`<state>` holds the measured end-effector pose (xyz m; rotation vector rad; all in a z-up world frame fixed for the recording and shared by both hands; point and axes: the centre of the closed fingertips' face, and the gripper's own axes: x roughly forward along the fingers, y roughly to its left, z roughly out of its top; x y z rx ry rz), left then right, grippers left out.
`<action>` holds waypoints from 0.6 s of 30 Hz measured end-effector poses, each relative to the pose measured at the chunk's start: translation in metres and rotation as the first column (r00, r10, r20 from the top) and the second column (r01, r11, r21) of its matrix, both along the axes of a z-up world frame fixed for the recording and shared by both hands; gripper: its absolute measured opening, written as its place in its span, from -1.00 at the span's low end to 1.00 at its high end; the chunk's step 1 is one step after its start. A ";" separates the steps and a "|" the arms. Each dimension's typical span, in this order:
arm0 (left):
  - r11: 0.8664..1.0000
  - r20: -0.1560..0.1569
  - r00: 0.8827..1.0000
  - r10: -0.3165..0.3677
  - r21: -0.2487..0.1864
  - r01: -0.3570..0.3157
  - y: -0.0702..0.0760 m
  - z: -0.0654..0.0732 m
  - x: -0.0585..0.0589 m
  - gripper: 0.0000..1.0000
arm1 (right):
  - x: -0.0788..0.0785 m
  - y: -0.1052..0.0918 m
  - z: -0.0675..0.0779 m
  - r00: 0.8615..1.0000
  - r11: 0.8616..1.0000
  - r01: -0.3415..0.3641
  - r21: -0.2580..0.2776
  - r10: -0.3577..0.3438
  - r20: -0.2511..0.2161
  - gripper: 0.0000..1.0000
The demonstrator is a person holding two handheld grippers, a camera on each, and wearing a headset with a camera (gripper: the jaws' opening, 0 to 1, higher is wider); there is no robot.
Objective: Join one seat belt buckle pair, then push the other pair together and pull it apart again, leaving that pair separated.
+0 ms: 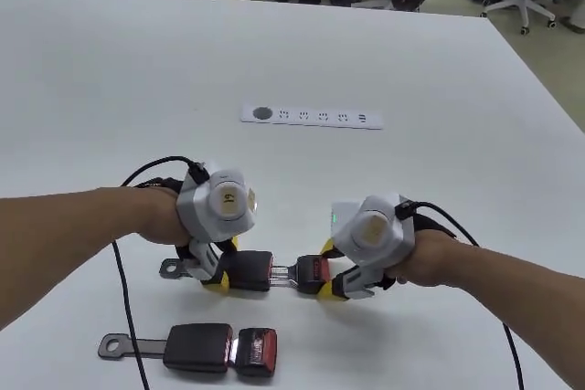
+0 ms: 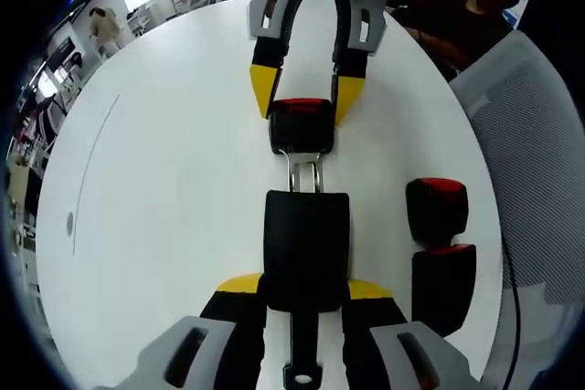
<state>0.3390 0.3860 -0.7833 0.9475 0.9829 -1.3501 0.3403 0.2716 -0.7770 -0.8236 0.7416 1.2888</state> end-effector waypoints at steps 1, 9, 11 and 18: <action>1.000 0.001 1.000 0.001 -0.001 -0.001 0.000 0.000 0.000 -0.36 | 0.000 -0.002 0.000 1.000 1.000 0.002 -0.004 -0.002 0.000 -0.42; 1.000 0.000 1.000 0.004 -0.002 -0.004 0.001 0.000 0.000 -0.36 | 0.001 -0.021 -0.001 1.000 0.999 0.000 -0.037 -0.001 -0.006 -0.41; 1.000 -0.001 1.000 0.004 -0.002 -0.004 0.001 0.001 -0.001 -0.35 | 0.000 -0.023 -0.001 1.000 0.999 0.002 -0.041 -0.002 -0.007 -0.41; 1.000 -0.001 1.000 0.010 -0.004 -0.010 0.001 0.001 -0.001 -0.35 | 0.001 -0.030 -0.001 1.000 0.999 0.006 -0.054 -0.007 -0.013 -0.41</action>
